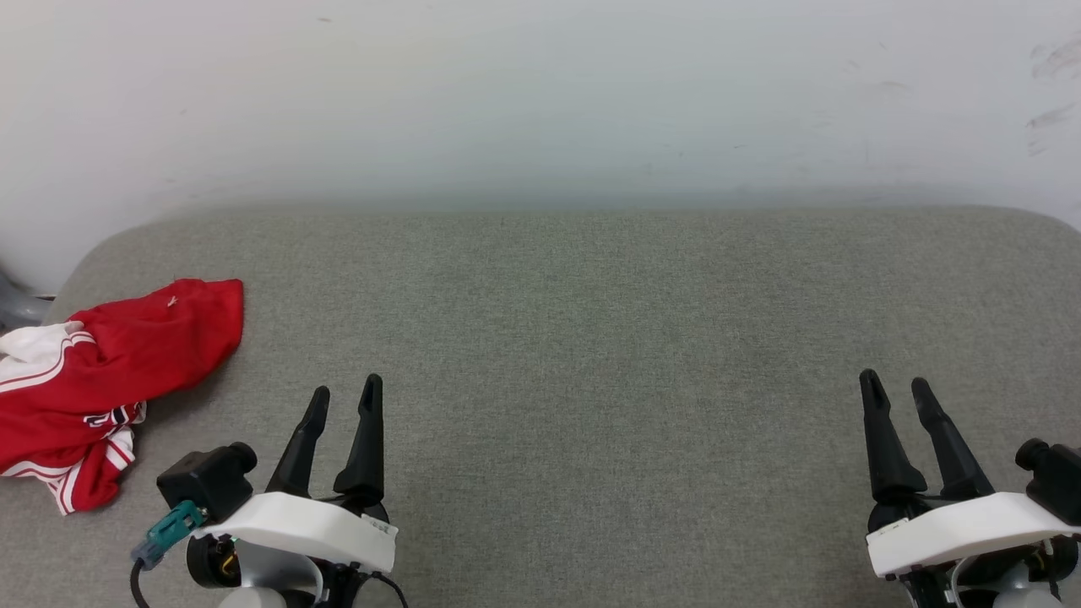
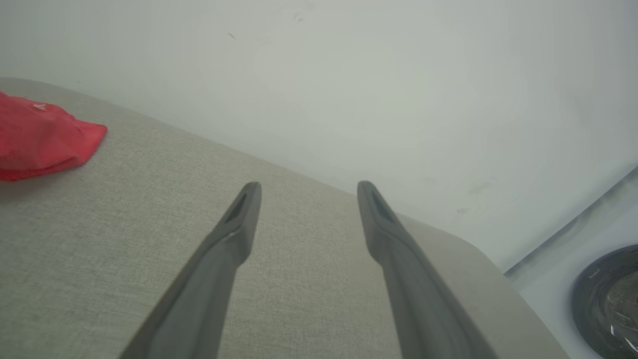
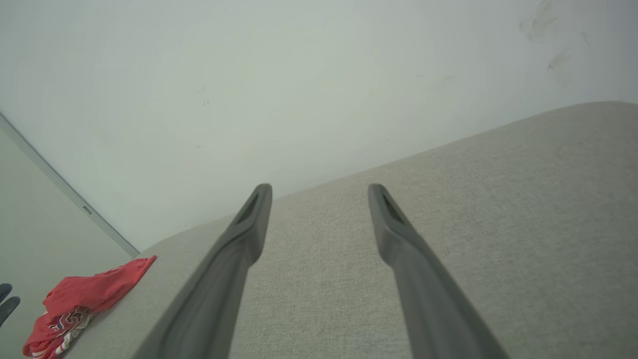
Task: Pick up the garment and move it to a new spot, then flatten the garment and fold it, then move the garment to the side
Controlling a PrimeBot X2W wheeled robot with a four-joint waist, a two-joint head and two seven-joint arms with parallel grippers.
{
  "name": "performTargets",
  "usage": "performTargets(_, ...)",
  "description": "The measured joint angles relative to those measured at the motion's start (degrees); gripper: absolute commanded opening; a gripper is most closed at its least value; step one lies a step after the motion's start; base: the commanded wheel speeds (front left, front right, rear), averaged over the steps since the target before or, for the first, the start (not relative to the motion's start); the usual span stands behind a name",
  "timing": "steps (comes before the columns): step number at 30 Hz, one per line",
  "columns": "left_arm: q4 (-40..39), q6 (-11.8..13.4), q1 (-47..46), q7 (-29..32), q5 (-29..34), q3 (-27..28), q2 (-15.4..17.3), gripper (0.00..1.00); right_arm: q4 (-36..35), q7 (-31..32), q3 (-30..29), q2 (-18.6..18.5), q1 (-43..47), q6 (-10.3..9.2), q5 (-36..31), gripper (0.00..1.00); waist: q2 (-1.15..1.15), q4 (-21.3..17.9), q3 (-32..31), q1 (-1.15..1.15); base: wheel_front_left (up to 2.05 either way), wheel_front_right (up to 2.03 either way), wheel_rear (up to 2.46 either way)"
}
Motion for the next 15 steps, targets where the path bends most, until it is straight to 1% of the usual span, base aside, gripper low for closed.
performTargets(7,0.23,1.49,0.04,-1.03,6.56,-1.75,1.25,1.00,-1.48,1.05,-0.40,-0.03,0.13,0.00,-5.66,1.00,0.00,0.03,-0.07,0.00,0.00,0.00,0.00)
performTargets(15,0.29,3.23,0.04,-2.19,10.93,-2.72,1.97,1.00,-2.90,2.94,-0.71,-0.02,0.60,0.00,-11.73,1.00,0.00,0.03,-0.30,0.00,0.00,0.00,0.00)
